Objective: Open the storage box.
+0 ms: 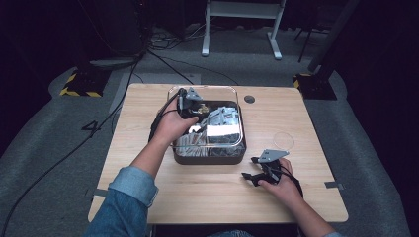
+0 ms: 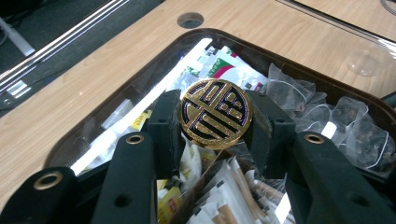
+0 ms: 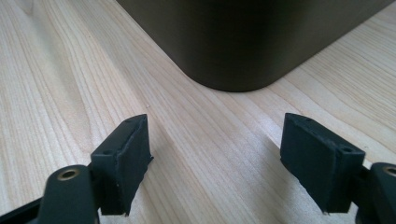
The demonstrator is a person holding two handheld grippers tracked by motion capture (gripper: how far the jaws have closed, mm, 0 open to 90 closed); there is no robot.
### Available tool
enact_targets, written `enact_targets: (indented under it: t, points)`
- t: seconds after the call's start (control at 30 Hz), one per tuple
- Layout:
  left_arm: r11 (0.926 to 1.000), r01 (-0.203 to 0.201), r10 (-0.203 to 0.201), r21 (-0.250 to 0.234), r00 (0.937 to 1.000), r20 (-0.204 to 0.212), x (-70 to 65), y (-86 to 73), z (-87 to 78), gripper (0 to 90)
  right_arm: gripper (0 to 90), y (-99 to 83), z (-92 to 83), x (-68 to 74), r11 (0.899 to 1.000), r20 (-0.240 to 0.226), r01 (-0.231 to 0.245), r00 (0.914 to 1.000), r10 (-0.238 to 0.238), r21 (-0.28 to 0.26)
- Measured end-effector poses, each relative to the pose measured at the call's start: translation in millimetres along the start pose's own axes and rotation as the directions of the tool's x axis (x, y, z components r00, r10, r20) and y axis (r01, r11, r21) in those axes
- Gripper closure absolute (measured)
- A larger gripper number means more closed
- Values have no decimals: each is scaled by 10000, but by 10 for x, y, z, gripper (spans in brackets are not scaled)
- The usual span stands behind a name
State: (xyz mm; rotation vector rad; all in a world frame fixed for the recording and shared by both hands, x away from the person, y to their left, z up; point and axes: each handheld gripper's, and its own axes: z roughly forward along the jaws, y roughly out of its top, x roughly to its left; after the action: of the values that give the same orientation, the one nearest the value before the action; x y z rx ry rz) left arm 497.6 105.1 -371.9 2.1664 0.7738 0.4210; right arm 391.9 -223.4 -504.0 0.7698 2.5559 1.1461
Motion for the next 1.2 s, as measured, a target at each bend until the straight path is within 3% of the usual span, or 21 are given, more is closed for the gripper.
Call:
enact_targets:
  t: [0.3, 0.6, 0.83, 1.03, 1.2]
  points:
    - [9996, 273, -275, -48, 9992, -292, 201, -144, -312, 585, 242, 0, 0, 0, 10000, 2, 2, 10000, -2, -3]
    - [9985, 545, -548, -57, 9957, -751, 459, -410, -672, 585, 242, 0, 0, 0, 10000, 0, 0, 10000, 0, -2]
    - [9968, 799, -804, -86, 9885, -1281, 667, -622, -917, 585, 242, 0, 0, 1, 10000, 3, 1, 10000, -1, -4]
    - [9925, 1189, -1217, -273, 9813, -1489, 809, -790, -1111, 584, 246, -2, -1, 6, 10000, 43, 16, 10000, -16, -11]
    - [9913, 1312, -1316, -141, 9760, -1734, 888, -934, -1221, 584, 246, -2, -1, 8, 10000, 57, 3, 10000, -3, -12]
